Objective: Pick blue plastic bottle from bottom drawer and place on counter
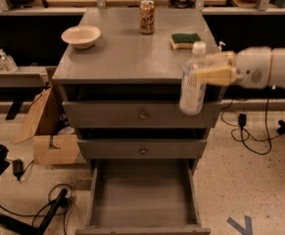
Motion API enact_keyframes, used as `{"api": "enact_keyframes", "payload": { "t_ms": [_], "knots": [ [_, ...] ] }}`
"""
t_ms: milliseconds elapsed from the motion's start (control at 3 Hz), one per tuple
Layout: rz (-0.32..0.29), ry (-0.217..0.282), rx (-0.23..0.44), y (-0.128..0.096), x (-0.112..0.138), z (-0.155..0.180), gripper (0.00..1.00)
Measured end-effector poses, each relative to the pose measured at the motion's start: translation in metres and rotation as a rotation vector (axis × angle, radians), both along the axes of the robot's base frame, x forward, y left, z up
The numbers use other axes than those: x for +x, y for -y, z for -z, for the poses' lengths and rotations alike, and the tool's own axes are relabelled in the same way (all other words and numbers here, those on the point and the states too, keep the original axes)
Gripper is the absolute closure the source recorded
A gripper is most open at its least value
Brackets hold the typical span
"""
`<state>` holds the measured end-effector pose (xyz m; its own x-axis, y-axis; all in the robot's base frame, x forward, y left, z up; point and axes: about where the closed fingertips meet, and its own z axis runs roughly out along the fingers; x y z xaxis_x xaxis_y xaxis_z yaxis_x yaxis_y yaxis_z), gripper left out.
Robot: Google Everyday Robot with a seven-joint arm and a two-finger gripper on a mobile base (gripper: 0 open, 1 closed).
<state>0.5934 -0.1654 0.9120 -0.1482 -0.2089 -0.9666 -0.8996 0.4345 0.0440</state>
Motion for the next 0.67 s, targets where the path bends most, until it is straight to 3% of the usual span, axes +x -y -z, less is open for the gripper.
{"api": "enact_keyframes", "payload": {
  "t_ms": [333, 667],
  "knots": [
    [0.022, 0.030, 0.008, -0.013, 0.023, -0.059, 1.00],
    [0.045, 0.053, 0.034, -0.034, 0.074, -0.101, 1.00]
  ]
}}
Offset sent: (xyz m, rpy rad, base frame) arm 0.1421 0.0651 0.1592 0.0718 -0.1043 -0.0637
